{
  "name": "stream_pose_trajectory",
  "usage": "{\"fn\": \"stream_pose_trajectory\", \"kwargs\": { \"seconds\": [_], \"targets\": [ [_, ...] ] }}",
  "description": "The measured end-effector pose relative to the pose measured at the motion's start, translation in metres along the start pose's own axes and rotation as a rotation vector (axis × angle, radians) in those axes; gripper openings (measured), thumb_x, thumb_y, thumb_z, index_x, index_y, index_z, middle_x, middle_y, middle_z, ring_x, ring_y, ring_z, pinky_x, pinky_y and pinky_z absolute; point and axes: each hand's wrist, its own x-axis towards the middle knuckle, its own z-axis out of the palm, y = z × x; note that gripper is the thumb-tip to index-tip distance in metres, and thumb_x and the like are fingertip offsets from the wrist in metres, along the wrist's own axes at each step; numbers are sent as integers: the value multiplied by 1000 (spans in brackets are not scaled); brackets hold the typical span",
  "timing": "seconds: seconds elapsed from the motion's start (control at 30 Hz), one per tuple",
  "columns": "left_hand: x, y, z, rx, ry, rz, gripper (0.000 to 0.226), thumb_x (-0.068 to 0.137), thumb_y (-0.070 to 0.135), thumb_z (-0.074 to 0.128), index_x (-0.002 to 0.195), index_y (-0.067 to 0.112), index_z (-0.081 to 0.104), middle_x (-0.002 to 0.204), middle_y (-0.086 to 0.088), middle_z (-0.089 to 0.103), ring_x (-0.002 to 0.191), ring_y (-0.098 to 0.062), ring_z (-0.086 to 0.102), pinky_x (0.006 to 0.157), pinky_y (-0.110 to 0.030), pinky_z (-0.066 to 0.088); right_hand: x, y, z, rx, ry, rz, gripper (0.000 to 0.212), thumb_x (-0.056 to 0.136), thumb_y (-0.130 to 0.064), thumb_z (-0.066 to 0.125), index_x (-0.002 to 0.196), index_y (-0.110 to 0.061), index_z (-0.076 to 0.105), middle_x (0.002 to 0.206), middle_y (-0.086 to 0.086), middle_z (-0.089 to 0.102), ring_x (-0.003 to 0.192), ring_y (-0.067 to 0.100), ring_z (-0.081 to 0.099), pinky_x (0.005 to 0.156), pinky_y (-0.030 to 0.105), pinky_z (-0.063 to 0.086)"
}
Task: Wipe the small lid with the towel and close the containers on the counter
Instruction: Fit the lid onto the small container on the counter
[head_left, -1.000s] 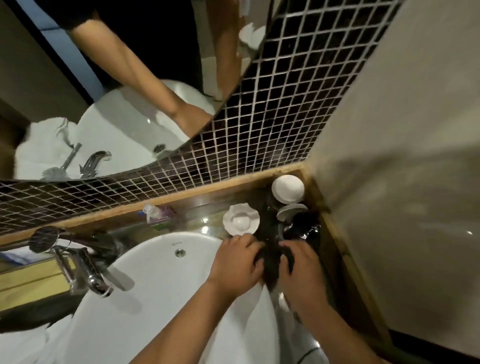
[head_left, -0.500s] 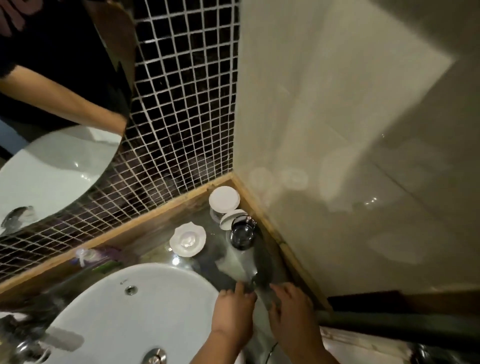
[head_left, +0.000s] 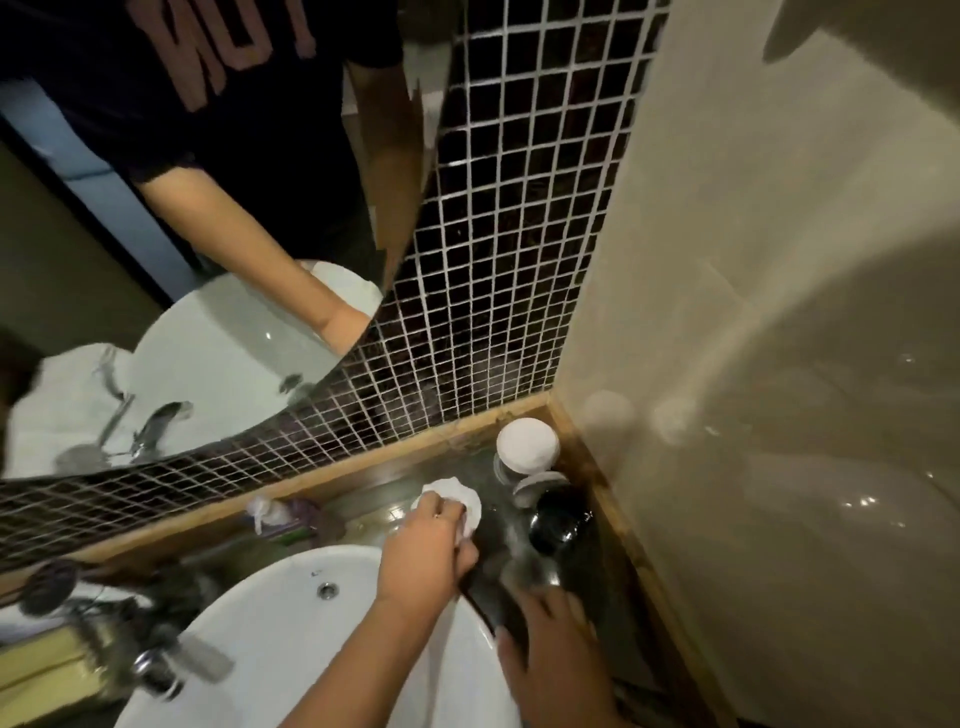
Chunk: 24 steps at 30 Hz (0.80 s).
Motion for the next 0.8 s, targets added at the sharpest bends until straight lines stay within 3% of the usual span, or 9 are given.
{"fn": "stream_pose_trajectory", "kwargs": {
  "seconds": [0.17, 0.27, 0.6, 0.8],
  "targets": [
    [40, -22, 0, -22, -3, -81, 24, 84, 36, 64, 106, 28, 59, 114, -2, 52, 93, -26, 62, 70, -32, 42, 37, -20, 11, -44, -96, -62, 66, 93, -66, 34, 153, -39, 28, 164, -8, 24, 152, 20, 14, 121, 43, 21],
    [54, -25, 13, 20, -21, -111, 28, 85, 36, 66, 111, 27, 62, 123, -3, 52, 95, -25, 63, 73, -35, 50, 50, -23, 10, -74, -125, -81, 67, 94, -67, 30, 155, -39, 24, 167, -7, 17, 154, 22, 6, 123, 48, 11],
    [60, -27, 26, 61, -49, -73, 37, 93, 41, 52, 126, 24, 55, 122, -5, 54, 106, -27, 57, 78, -37, 51, 64, -18, 9, -149, -199, -117, 62, 101, -56, 30, 158, -34, 21, 168, -6, 13, 155, 22, 0, 124, 48, 5],
    [49, -37, 29, 25, -23, -5, 38, 94, 44, 54, 128, 27, 54, 130, -1, 53, 115, -23, 54, 88, -34, 48, 68, -24, 14, -138, -180, -117, 59, 101, -51, 34, 156, -34, 23, 167, -5, 18, 155, 22, 5, 124, 45, 12]
  ]
}}
